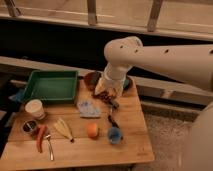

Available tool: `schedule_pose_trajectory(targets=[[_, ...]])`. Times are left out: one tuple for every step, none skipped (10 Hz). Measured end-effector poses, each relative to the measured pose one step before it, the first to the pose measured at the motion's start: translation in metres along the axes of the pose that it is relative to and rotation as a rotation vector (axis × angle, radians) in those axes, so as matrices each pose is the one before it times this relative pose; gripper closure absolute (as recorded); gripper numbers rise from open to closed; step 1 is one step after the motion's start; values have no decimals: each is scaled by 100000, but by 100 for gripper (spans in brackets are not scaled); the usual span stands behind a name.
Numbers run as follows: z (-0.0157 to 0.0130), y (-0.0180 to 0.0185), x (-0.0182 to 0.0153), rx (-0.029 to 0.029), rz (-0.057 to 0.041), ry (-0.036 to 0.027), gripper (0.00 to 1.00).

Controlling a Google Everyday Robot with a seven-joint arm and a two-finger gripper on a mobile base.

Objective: Place fork in metal cup

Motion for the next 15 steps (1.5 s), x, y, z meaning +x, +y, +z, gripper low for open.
schedule_pose_trajectory(targets=[[1, -2, 0, 3, -2, 1, 30], [1, -2, 0, 1, 6, 2, 30], [0, 1, 0, 1, -5, 0, 30], [2, -1, 0, 1, 2, 4, 30], [-3, 0, 0, 0, -1, -6, 30], [3, 0, 2, 1, 4, 8, 30], [-2, 4, -2, -4, -11, -6, 30], [2, 0, 1, 1, 5, 2, 30], [3, 0, 3, 3, -3, 10, 30], [-4, -3, 0, -16, 18, -1, 30], [-3, 47, 41, -257, -370, 114, 30], [67, 189, 172, -524, -1672, 288, 30], [292, 757, 117, -1043, -1998, 288, 30], [548, 958, 41, -1401, -2120, 882, 30], [769, 1007, 36, -1667, -2206, 1304, 30]])
